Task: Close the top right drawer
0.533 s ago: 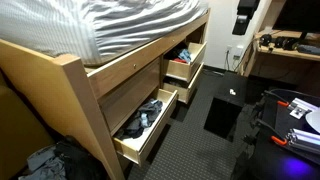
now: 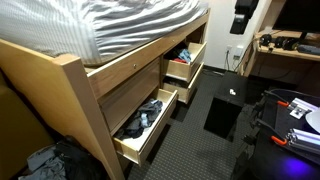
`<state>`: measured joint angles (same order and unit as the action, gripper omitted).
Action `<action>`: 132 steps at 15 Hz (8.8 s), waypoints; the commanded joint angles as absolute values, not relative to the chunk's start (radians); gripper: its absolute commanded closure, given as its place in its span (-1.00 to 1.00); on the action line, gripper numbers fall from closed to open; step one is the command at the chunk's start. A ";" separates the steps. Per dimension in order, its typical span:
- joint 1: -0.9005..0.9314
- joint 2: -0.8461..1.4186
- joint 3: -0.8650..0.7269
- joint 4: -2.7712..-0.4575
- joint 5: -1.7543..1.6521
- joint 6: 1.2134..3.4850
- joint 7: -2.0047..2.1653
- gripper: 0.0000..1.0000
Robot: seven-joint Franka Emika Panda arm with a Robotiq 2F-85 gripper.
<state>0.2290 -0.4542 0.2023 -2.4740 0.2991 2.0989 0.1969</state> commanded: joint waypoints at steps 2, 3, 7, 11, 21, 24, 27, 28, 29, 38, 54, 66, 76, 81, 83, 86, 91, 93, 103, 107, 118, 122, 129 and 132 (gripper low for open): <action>0.218 -0.479 0.235 -2.525 0.378 2.272 0.376 -1.00; 0.217 -0.479 0.242 -2.534 0.394 2.312 0.417 -1.00; 0.199 -0.495 0.312 -2.581 0.394 2.470 0.638 -1.00; 0.223 -0.458 0.304 -2.560 0.380 2.494 0.680 -1.00; -0.041 -0.221 0.073 -2.479 0.333 2.669 0.788 -1.00; -0.108 -0.137 -0.045 -2.430 0.362 2.709 0.771 -1.00; -0.171 -0.073 -0.159 -2.357 0.411 2.736 0.752 -1.00; -0.192 -0.071 -0.194 -2.317 0.433 2.689 0.755 -1.00; -0.167 -0.114 -0.157 -2.395 0.389 2.723 0.766 -1.00; -0.179 0.215 -0.188 -2.275 0.397 3.207 0.932 -1.00; -0.065 0.639 -0.311 -1.906 0.330 2.774 1.094 -1.00; -0.226 0.891 -0.356 -1.497 0.125 2.181 1.065 -1.00; -0.310 1.116 -0.314 -1.177 0.008 1.985 0.805 -1.00; -0.291 1.169 -0.358 -1.123 -0.035 1.905 0.794 -1.00; -0.287 1.206 -0.366 -1.072 -0.043 1.877 0.796 -1.00; -0.283 1.228 -0.332 -1.036 -0.003 1.874 0.813 -1.00; -0.300 1.300 -0.207 -0.975 0.115 1.994 0.829 -1.00; -0.343 1.335 -0.195 -0.950 0.157 2.093 0.830 -1.00; -0.405 1.320 -0.161 -0.981 0.221 2.205 0.753 -1.00; -0.490 1.337 -0.067 -0.982 0.312 2.384 0.582 -1.00; -0.535 1.354 -0.004 -0.964 0.344 2.451 0.504 -1.00; -0.470 1.430 0.069 -0.888 0.348 2.556 0.435 -1.00; -0.297 1.529 0.122 -0.814 0.335 2.840 0.323 -1.00; -0.266 1.475 0.096 -0.891 0.350 2.828 0.368 -1.00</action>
<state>-0.2727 1.4753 0.1084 -0.8966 0.3265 2.8340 0.3786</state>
